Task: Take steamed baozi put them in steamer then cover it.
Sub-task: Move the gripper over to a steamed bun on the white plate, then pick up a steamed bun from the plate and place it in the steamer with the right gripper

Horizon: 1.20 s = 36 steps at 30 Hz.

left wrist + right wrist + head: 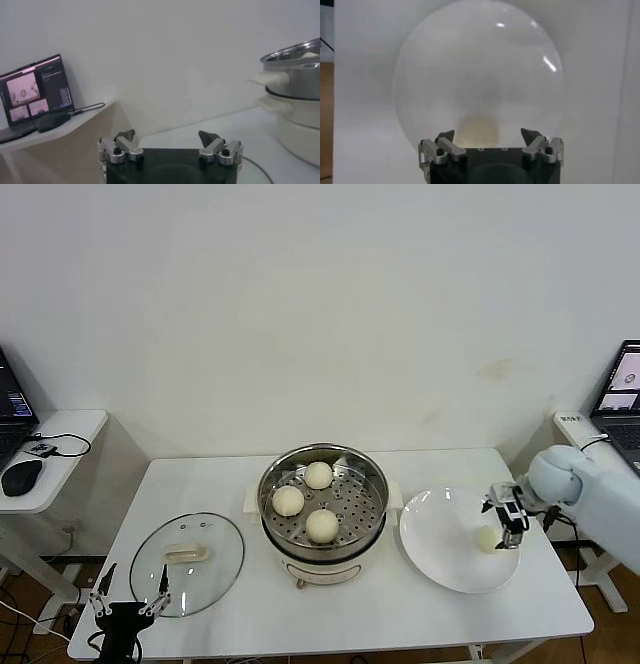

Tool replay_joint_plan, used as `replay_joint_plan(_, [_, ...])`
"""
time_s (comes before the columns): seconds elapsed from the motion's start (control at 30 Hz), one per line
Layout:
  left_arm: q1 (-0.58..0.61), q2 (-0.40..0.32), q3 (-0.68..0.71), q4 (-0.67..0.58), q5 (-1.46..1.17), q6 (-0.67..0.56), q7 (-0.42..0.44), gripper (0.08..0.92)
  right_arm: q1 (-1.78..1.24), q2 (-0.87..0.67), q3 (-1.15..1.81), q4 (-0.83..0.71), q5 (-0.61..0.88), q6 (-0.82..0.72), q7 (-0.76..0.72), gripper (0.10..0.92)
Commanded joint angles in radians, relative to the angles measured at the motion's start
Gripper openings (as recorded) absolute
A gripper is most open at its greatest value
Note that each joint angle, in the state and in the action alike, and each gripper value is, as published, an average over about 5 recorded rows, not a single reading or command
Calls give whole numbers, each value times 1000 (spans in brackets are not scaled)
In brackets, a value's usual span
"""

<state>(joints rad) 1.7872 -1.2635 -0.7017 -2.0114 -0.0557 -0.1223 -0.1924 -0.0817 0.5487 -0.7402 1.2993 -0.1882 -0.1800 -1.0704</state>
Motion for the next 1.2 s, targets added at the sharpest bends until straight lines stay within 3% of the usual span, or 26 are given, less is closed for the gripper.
replay_joint_plan(0.03, [-1,-2,-2,-1,0,3,0,823,-99,45,78,-102,-68,7,7,823])
replay_joint_plan(0.43, [0,-5,-7,-1,0,3,0,823,-119,102,114,-164,-111,5,22,811])
replay_joint_plan(0.77, [3,-4,-11,-4,-2,0,-1,823,-83,79,99,-123,-88,-1,9,672])
replay_joint_plan(0.97, [3,-4,-14,-7,-4,-1,-2,823,56,10,-7,-14,18,-37,-11,654])
replay_joint_plan(1.2, [-2,0,-12,-7,-5,-2,-2,823,429,-59,-225,186,222,-112,-18,653])
